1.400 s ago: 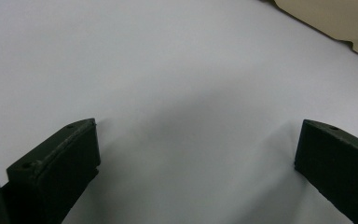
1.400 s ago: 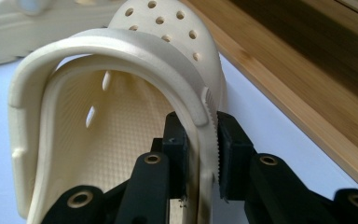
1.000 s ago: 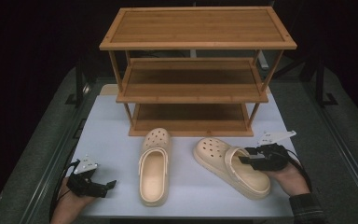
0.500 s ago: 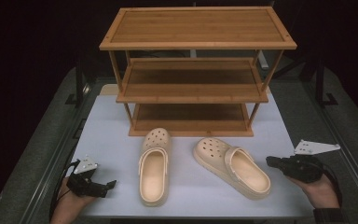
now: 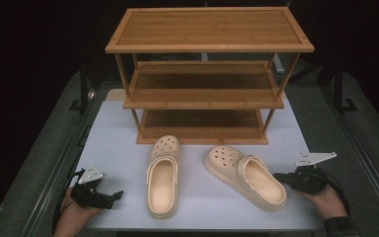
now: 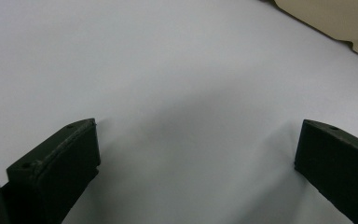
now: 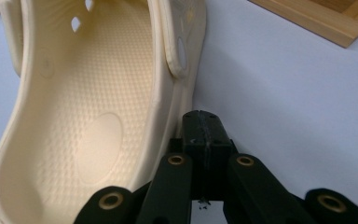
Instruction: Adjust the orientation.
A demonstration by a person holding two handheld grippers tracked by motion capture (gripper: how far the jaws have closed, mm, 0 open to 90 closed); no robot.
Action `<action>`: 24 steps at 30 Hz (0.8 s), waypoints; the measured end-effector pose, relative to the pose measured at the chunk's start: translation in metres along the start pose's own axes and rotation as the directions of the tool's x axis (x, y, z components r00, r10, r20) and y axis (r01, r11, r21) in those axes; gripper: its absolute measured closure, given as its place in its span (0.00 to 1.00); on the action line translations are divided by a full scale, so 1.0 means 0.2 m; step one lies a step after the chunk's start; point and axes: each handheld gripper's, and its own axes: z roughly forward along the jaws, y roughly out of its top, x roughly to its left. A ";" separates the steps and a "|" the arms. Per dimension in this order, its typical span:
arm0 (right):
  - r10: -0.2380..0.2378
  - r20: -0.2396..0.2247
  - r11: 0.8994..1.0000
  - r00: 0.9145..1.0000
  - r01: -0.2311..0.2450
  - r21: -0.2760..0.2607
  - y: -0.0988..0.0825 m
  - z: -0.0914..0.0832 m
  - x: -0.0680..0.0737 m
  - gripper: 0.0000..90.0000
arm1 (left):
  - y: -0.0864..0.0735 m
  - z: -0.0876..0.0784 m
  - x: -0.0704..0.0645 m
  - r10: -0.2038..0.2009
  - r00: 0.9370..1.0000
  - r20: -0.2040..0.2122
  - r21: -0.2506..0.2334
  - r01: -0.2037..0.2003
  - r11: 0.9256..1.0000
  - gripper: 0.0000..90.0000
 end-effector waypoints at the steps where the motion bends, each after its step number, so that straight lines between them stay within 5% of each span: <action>1: 0.000 -0.003 1.000 1.000 0.000 -0.002 0.00 0.00 0.00 1.00 | 0.00 0.00 0.00 0.000 1.000 0.000 0.000 0.000 1.000 0.00; 24: -0.060 -0.105 0.998 0.993 0.062 0.013 0.04 0.06 0.14 1.00 | 0.00 0.00 0.00 0.000 1.000 -0.001 0.000 0.000 1.000 0.00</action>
